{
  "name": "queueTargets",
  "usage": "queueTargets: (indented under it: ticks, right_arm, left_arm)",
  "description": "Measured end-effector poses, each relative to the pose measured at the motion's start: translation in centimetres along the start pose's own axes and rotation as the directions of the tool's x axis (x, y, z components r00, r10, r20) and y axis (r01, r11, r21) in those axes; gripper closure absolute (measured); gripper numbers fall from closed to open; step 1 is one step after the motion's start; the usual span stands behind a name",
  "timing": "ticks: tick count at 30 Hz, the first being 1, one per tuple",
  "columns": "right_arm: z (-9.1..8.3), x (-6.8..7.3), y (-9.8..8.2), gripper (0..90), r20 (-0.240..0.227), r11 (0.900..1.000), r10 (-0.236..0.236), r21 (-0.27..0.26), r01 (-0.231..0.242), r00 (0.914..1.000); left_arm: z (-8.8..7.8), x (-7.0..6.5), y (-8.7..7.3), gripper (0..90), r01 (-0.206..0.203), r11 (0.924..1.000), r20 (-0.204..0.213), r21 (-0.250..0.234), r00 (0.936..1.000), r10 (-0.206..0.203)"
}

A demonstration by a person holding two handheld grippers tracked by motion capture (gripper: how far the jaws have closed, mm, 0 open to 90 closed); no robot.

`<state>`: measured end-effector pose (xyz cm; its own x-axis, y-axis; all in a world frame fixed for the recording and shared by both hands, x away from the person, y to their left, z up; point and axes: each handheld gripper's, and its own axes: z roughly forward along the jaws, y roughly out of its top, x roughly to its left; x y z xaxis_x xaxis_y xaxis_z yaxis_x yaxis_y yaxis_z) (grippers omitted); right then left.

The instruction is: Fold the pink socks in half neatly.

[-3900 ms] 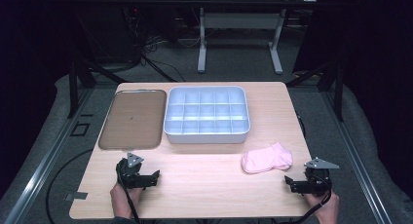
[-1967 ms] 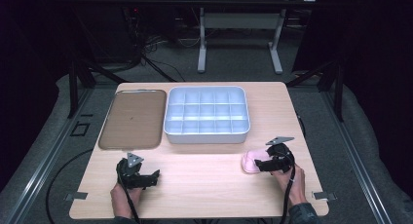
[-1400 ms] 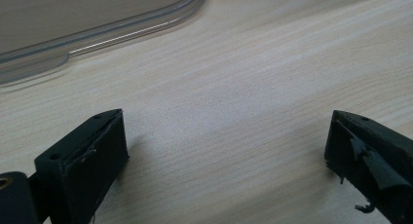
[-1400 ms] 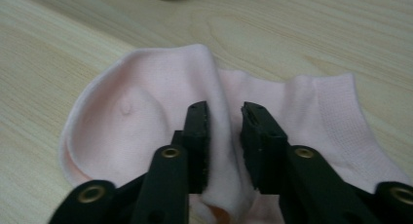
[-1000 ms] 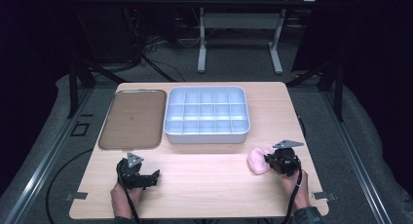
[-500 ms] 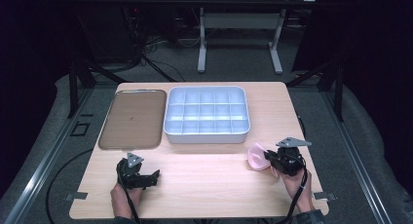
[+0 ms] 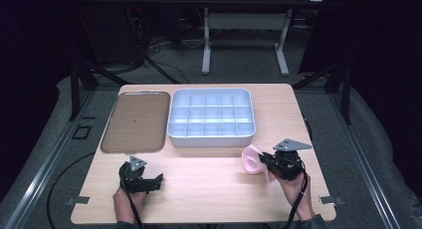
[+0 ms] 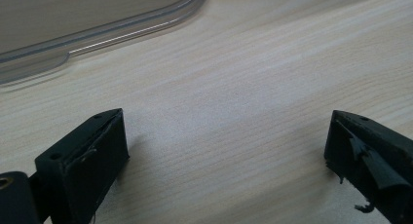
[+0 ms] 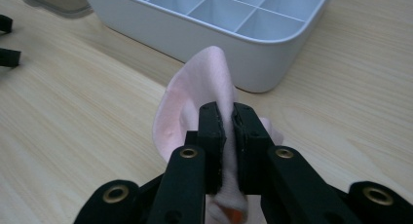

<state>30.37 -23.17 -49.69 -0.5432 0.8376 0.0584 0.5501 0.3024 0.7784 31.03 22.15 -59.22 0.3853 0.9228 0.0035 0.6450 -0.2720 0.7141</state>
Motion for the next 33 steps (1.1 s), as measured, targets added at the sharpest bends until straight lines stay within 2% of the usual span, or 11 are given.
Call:
queueTargets:
  ticks: [7,15,22,31,33]
  right_arm:
    - [0.8,2.1,0.9,82.8,-0.034,1.000,-0.020,-0.006,0.020,0.9992]
    - [3.0,5.1,1.8,81.9,-0.095,0.999,-0.053,0.005,0.053,0.9941]
    - [5.6,7.7,1.7,80.1,-0.108,0.989,-0.124,0.070,0.132,0.9864]
    - [7.6,8.4,0.6,77.6,-0.103,0.978,-0.142,0.137,0.156,0.9844]
    - [7.8,8.4,0.3,77.2,-0.106,0.979,-0.132,0.140,0.146,0.9856]
  left_arm:
    - [0.0,0.0,0.0,1.9,0.001,1.0000,0.000,0.000,1.0000,-0.001]
    - [0.0,0.0,0.0,1.9,0.006,1.0000,0.000,0.000,1.0000,-0.006]
    - [0.0,0.0,0.0,1.8,0.006,1.0000,0.003,0.000,1.0000,-0.006]
    - [0.0,0.0,0.0,1.8,0.007,1.0000,0.000,-0.003,1.0000,-0.007]
    - [0.0,0.0,0.0,1.9,0.007,1.0000,0.000,-0.003,1.0000,-0.007]
